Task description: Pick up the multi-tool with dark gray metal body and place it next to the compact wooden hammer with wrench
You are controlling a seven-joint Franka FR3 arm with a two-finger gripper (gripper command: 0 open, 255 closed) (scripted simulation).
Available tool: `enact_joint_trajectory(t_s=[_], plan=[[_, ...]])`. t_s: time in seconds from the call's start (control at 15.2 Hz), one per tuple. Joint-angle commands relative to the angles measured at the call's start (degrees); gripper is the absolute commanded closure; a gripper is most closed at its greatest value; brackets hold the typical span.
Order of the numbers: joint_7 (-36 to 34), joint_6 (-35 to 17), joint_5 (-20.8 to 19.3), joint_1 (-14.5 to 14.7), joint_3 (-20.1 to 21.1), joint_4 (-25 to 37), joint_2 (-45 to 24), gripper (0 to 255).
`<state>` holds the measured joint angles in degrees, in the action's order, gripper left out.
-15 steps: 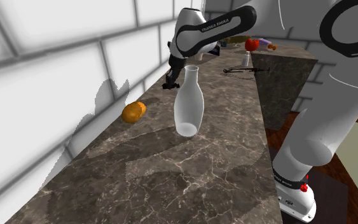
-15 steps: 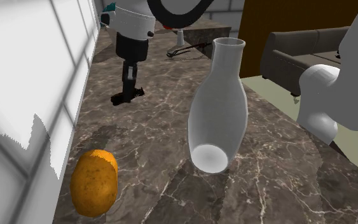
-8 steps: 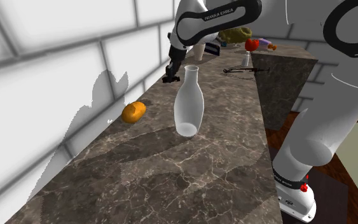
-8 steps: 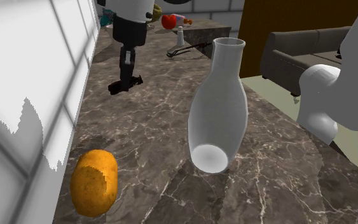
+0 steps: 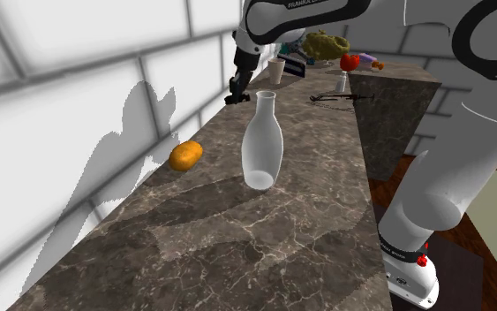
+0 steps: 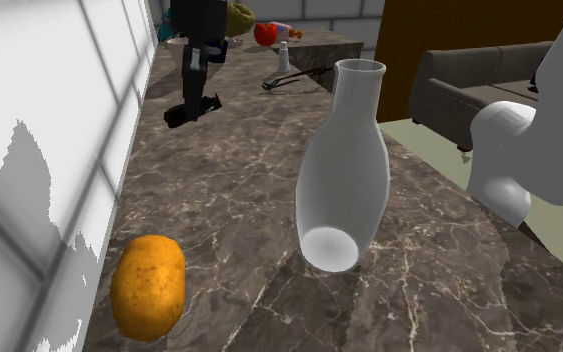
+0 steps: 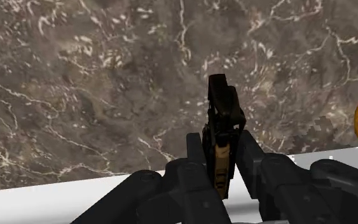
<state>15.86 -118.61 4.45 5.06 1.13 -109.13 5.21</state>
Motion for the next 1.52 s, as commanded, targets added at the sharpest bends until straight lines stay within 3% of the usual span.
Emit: enact_joint_trajectory(t_s=[0.0,0.13,0.79,1.45], plan=[[-0.1,1.6,-0.1,0.0,0.0,1.6,0.0,255],[-0.2,2.7,-0.1,0.0,0.0,2.7,0.0,255],[14.3,4.3,2.7,-5.8,-7.9,2.3,0.7,255],[28.8,7.9,6.2,-12.0,-15.5,8.8,-4.5,255]])
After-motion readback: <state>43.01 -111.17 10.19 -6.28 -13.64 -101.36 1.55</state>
